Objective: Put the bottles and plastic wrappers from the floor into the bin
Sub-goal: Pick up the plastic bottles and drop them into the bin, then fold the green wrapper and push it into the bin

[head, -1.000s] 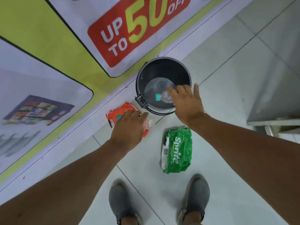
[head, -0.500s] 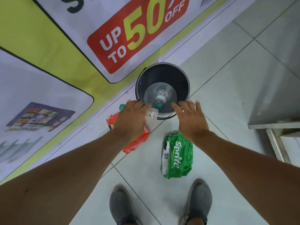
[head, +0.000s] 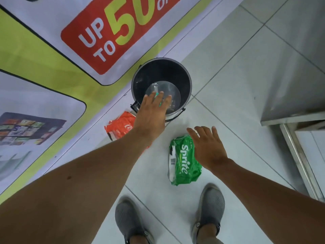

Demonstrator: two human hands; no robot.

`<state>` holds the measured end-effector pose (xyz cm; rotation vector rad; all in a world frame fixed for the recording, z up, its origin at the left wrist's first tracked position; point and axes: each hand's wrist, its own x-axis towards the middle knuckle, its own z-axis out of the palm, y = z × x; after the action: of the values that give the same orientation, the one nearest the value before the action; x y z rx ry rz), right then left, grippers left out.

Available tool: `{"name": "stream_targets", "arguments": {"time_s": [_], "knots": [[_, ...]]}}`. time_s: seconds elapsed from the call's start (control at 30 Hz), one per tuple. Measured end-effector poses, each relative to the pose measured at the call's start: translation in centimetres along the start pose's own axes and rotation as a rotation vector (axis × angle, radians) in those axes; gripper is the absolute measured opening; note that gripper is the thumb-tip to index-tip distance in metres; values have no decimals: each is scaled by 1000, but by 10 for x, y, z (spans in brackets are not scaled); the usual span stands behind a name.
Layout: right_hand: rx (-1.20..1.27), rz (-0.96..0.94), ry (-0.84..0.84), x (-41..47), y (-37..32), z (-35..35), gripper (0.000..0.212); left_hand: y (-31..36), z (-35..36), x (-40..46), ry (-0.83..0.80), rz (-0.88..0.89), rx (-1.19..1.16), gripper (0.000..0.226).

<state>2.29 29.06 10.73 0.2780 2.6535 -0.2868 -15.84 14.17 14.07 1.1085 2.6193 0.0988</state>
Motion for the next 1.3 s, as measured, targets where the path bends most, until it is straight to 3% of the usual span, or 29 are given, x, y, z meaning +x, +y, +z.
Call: {"name": "stream_targets", "arguments": {"time_s": [0.13,0.27,0.4,0.5,0.6,0.73,0.87,0.97,1.13,1.3], "knots": [[3,30,-132,-21,-4,14,86,5,29,-70,13,34,-51,58],[-27,19,-233,-36,-4,47,90,15,85,-134,-169,-6,-83,59],[-116,-75,-291,-34,10,81,89,43,145,-169,-329,-67,-126,60],[-230,-214,-285,-19,26,98,86,80,181,-171,-294,-98,-213,57],[-346,-375,-263,5,41,113,91,126,214,-165,-214,-286,-325,64],[-433,-496,-246,37,51,134,94,159,253,-144,-271,-556,-420,99],[-362,-338,-297,39,51,150,101,124,275,-133,-375,-504,-200,104],[-290,-224,-323,22,44,158,102,79,265,-129,-311,-426,-34,95],[-250,-174,-202,4,24,157,96,49,244,-129,-244,-287,-102,93],[-368,-276,-85,35,10,163,107,49,261,-120,-287,-301,-107,125]]}}
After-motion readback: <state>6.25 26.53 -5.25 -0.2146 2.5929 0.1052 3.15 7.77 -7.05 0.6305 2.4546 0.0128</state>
